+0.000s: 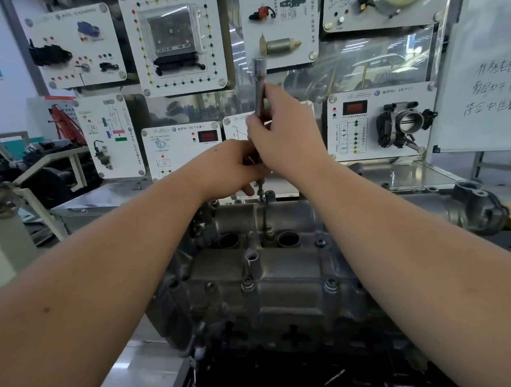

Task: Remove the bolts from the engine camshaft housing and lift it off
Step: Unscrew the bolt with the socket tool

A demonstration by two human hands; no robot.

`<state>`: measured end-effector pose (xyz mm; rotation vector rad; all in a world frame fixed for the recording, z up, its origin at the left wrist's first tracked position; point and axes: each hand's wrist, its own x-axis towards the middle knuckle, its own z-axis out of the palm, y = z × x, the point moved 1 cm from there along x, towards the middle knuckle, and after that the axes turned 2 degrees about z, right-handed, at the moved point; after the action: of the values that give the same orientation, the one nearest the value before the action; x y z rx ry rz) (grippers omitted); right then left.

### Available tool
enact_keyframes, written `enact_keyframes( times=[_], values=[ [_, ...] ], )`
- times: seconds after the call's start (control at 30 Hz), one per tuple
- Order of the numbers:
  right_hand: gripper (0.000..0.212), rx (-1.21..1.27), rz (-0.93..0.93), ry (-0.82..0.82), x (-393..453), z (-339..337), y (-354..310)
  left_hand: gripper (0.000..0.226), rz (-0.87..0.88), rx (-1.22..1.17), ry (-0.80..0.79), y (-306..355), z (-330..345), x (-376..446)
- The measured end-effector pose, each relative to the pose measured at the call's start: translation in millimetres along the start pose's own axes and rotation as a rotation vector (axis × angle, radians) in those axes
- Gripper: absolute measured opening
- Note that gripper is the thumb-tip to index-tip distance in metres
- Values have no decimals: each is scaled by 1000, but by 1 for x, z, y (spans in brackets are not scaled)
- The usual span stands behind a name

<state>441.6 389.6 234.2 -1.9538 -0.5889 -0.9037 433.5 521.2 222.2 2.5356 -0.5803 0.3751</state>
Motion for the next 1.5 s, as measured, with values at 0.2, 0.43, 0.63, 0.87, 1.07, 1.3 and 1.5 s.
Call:
enact_keyframes(
  times=[0.2,0.43,0.63,0.87,1.07,1.3,1.5],
  values=[
    [37,88,26,11,0,-1,-2,18,1,-35,-30,-2,0,2],
    [52,34,6,-93,-2,1,1,10,4,-26,-23,-3,-1,2],
    [19,-84,-14,4,1,0,-1,19,22,17,-5,-1,-1,3],
    [29,-28,-15,-73,-2,0,-5,17,23,-31,-4,-4,-3,2],
    [10,-78,-35,-3,0,-2,-1,11,50,9,14,-6,-1,5],
    [26,-37,0,-129,1,2,-3,12,32,-69,-20,-7,0,5],
    [19,-58,-35,-12,-1,-3,-3,7,35,12,5,-3,-1,4]
  ],
)
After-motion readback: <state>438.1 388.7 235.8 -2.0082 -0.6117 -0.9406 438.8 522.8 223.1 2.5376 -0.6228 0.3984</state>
